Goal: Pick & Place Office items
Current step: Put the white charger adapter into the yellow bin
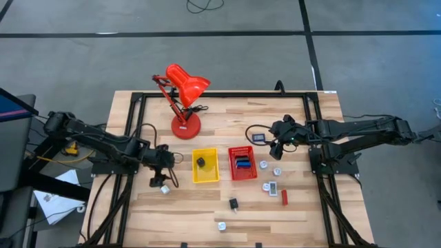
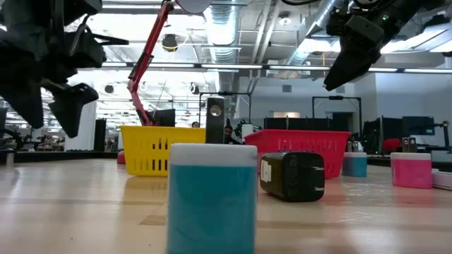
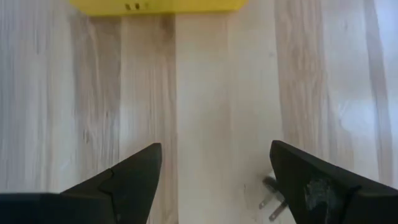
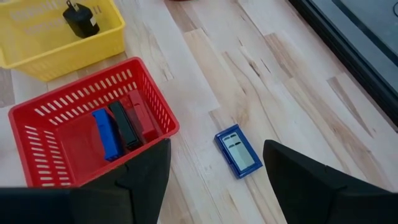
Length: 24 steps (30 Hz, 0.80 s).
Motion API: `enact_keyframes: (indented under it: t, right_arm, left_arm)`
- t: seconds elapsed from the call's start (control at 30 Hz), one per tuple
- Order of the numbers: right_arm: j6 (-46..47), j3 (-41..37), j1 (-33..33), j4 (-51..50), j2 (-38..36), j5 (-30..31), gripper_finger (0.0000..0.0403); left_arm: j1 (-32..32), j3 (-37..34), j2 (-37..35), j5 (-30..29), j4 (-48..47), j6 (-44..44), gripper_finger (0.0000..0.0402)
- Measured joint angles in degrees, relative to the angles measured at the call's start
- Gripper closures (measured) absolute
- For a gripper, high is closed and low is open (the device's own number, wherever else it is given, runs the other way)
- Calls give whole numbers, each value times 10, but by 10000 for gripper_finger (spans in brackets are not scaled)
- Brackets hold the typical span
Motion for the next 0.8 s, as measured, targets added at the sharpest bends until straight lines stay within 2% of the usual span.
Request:
enact_keyframes:
  t: [0.43, 0.57, 0.8]
  right_arm:
    - [0, 0, -1, 9, 0, 0, 154]
    - [5, 0, -1, 11, 0, 0, 154]
    - [22, 0, -1, 14, 0, 1, 154]
  left_arm:
    - [-25, -124, -77, 106, 182, -53, 99]
    - [-34, -158, -102, 107, 201, -56, 96]
    - [-62, -213, -142, 107, 271, -6, 96]
